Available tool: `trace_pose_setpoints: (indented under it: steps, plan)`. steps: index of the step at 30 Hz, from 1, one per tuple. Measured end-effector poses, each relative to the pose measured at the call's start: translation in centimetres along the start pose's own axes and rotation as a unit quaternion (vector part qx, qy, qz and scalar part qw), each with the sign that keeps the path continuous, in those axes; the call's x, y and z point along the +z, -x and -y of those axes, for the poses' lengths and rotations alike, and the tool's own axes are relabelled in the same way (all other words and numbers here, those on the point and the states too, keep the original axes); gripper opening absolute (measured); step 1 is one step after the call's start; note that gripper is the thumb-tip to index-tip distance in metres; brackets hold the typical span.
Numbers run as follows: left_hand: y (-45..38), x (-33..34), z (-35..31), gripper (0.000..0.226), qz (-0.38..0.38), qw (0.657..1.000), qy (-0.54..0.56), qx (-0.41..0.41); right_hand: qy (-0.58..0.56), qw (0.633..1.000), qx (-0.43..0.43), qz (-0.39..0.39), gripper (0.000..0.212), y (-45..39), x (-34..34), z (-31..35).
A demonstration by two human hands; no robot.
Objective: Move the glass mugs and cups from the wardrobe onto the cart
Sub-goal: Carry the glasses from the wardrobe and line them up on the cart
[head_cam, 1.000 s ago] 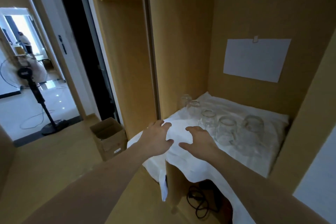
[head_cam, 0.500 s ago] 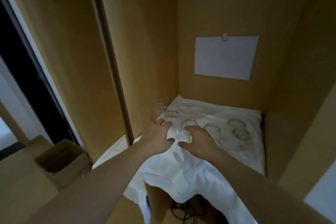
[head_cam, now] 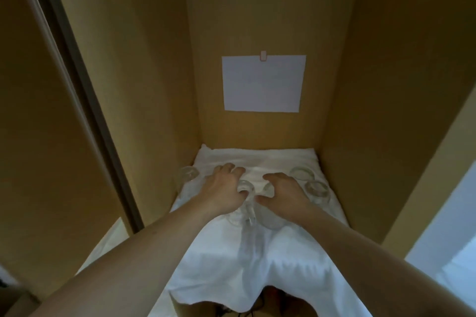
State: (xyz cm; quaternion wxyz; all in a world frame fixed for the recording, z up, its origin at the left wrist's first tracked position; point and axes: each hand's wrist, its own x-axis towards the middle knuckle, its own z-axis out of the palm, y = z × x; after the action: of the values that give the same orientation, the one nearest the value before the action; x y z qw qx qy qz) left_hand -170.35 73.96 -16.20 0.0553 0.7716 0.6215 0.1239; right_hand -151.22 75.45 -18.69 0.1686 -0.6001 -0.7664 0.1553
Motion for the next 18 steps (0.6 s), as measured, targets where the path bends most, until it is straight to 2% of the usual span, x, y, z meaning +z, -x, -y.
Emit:
trace_pose_setpoints:
  steps: [6, 13, 15, 18]
  plan:
    - [-2.9, 0.2, 0.1, 0.067, 0.013, 0.998, 0.014, 0.067, 0.007, 0.997, 0.056, -0.047, 0.075, -1.1, -1.7, -1.7]
    - [-7.8, 0.4, 0.3, 0.070, 0.029, 0.996, 0.018, 0.076, 0.043, 0.991, 0.121, -0.039, 0.079, -6.7, -3.9, -5.3]
    - [-9.3, 0.7, 0.4, 0.071, 0.040, 0.996, 0.007, 0.076, 0.047, 0.989, 0.140, -0.014, 0.081, -8.4, -4.0, -6.5]
    - [-11.5, 1.4, 0.6, 0.071, 0.053, 0.996, -0.013, 0.074, 0.092, 0.982, 0.155, 0.065, 0.083, -10.5, -3.7, -8.0]
